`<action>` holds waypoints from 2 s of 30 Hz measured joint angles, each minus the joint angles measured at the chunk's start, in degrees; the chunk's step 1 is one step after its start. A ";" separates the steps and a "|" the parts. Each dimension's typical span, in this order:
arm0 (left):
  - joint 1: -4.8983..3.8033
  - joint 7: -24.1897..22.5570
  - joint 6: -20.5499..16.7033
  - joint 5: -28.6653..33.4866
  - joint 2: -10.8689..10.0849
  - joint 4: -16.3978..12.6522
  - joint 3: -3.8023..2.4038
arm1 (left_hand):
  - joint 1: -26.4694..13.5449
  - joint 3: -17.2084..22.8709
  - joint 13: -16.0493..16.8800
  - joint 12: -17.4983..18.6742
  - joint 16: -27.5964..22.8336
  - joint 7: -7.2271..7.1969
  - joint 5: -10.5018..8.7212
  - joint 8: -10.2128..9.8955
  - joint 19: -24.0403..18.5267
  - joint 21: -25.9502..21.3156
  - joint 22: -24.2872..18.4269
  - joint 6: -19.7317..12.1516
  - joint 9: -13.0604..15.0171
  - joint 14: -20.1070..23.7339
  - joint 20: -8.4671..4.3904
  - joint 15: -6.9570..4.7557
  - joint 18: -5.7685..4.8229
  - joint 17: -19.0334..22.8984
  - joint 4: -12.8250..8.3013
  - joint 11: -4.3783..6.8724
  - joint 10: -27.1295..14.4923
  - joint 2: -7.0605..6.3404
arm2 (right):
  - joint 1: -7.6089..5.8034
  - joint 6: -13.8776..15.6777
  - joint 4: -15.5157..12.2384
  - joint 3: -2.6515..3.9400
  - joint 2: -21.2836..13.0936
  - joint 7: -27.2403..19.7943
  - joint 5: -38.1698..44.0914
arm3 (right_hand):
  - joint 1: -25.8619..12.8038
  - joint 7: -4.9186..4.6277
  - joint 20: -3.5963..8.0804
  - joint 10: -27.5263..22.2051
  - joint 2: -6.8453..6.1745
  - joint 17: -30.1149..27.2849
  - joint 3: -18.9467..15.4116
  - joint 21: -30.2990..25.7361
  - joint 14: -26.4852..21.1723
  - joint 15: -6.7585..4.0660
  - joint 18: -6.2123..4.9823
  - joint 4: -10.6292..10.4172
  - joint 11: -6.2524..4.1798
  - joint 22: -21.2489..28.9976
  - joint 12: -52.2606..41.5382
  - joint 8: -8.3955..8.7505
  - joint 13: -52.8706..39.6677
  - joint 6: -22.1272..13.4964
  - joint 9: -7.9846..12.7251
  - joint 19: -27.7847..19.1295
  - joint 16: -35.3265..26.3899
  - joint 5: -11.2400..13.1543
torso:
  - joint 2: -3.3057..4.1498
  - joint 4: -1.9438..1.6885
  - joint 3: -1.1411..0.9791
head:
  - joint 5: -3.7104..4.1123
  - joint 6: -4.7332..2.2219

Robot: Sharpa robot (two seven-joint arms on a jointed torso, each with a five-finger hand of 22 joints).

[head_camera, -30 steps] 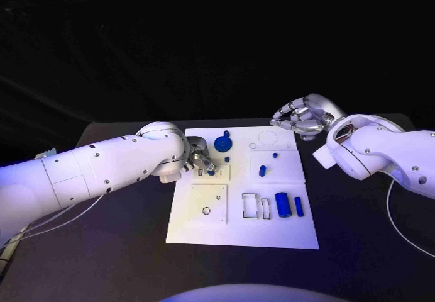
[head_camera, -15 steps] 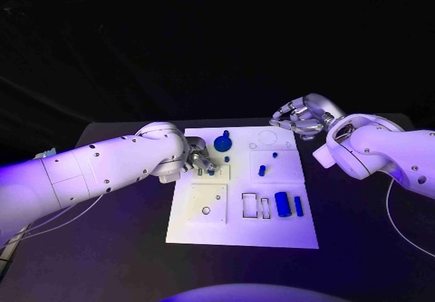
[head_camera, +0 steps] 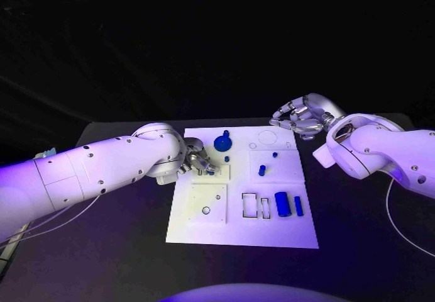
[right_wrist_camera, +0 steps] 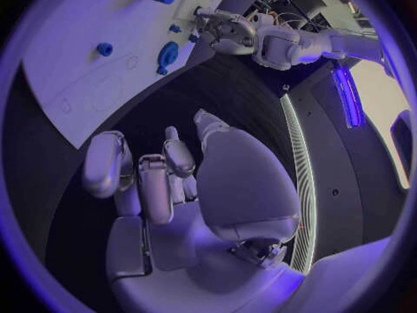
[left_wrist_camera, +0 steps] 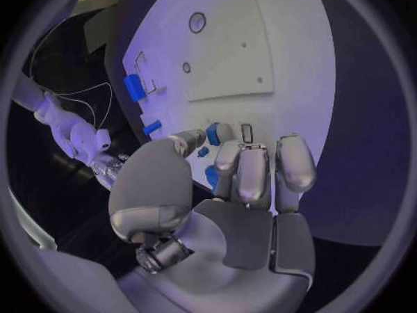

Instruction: Assemble the parts on the task board

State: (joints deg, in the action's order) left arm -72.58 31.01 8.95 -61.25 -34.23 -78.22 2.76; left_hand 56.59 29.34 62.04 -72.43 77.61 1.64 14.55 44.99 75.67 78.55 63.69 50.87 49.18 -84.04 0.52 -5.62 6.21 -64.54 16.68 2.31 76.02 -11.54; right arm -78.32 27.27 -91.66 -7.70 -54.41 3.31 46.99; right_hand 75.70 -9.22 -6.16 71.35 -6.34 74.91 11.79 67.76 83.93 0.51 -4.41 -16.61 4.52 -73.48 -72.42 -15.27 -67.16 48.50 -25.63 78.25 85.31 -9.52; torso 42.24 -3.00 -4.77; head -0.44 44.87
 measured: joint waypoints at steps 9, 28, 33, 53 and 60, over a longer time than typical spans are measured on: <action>-0.13 0.12 -1.03 2.18 -2.14 -2.21 -1.54 | -1.19 -3.12 -0.33 0.06 0.00 0.09 -0.71 -0.30 0.00 0.00 -0.19 -0.09 0.00 0.00 0.00 0.00 0.00 0.01 0.15 -0.27 -0.27 -0.45 | 0.00 0.01 0.02 -0.01 -0.05 0.01 0.00 | 0.00 0.00 0.00 0.00 0.00 0.00 0.00 0.00 0.00 0.00 0.00 0.00 0.00 0.12 0.00 0.00 0.00 0.00 -0.06 0.00 0.00 0.00 | -0.03 -0.03 -0.04 | 0.02 -0.19; -2.84 -0.29 -1.43 3.40 -4.79 0.68 -3.67 | 3.59 -6.51 -10.20 6.76 0.00 4.59 -0.72 -11.20 -3.00 -3.02 -5.49 -7.66 -7.94 0.07 2.76 3.01 -0.01 0.24 0.08 -3.96 -7.25 1.46 | 0.00 0.03 -0.07 -0.02 -0.41 0.03 0.00 | 0.00 0.00 0.00 0.00 0.00 -0.01 -0.16 0.00 0.00 0.00 0.00 0.16 0.00 0.12 0.00 0.00 0.04 0.00 -0.05 0.00 0.00 0.00 | 0.00 -0.04 -0.04 | -0.13 -0.18; -3.09 -0.70 -1.44 2.72 -4.38 3.20 -3.68 | 3.59 -6.90 -10.58 6.76 0.00 4.59 -0.72 -11.21 -3.00 -3.05 -5.55 -7.66 -8.47 0.07 2.76 3.01 -0.01 0.23 0.16 -4.06 -7.34 1.46 | 0.00 0.03 -0.11 -0.02 -0.48 0.03 0.00 | 0.00 0.00 0.00 0.00 0.00 -0.01 -0.16 0.00 0.00 0.00 0.00 0.16 0.00 0.12 0.00 0.00 0.04 0.00 -0.05 0.00 0.00 0.00 | 0.05 -0.06 -0.04 | 0.01 -0.30; -3.24 -1.12 -0.01 -1.00 0.09 9.62 -2.92 | 3.13 -7.54 -10.63 6.76 0.00 4.38 -0.72 -11.20 -2.99 -3.05 -5.55 -7.02 -8.87 0.09 2.76 2.98 -0.01 0.23 0.15 -4.05 -7.34 1.92 | 0.00 0.04 0.03 -0.02 -0.31 0.03 0.00 | -0.30 0.00 0.00 0.01 0.30 -0.01 -0.32 0.00 0.00 0.00 0.00 0.00 0.00 0.11 0.00 -0.23 0.03 0.00 -0.13 0.01 0.00 0.00 | 0.13 0.01 -0.03 | -0.09 0.15; -3.18 -1.44 0.57 -1.21 2.02 11.86 -2.09 | 2.97 -7.54 -10.63 6.76 0.18 4.58 -0.72 -11.20 -2.99 -3.05 -5.45 -6.81 -9.00 0.09 2.76 2.98 -0.01 0.23 0.15 -4.05 -7.33 2.36 | 0.04 0.07 0.17 -0.03 -0.12 0.00 0.01 | -0.30 0.00 0.00 0.01 0.30 0.00 -0.32 0.00 0.00 0.00 0.00 0.00 0.00 0.11 0.00 -0.23 0.03 0.00 -0.13 0.00 0.00 0.00 | 0.06 0.04 -0.04 | -0.08 0.11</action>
State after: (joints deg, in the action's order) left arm -75.76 29.57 9.52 -62.46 -32.21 -66.36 0.66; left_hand 59.56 21.81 51.41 -65.67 77.79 6.23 13.83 33.79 72.68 75.50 58.24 44.06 40.17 -83.95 3.28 -2.64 6.20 -64.32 16.83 -1.74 68.69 -9.18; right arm -78.28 27.33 -91.49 -7.74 -54.53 3.31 46.99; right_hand 75.40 -9.22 -6.16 71.35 -6.04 74.92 11.47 67.76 83.93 0.51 -4.41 -16.61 4.52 -73.36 -72.42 -15.50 -67.12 48.50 -25.76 78.26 85.31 -9.52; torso 42.30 -2.97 -4.81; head -0.53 44.98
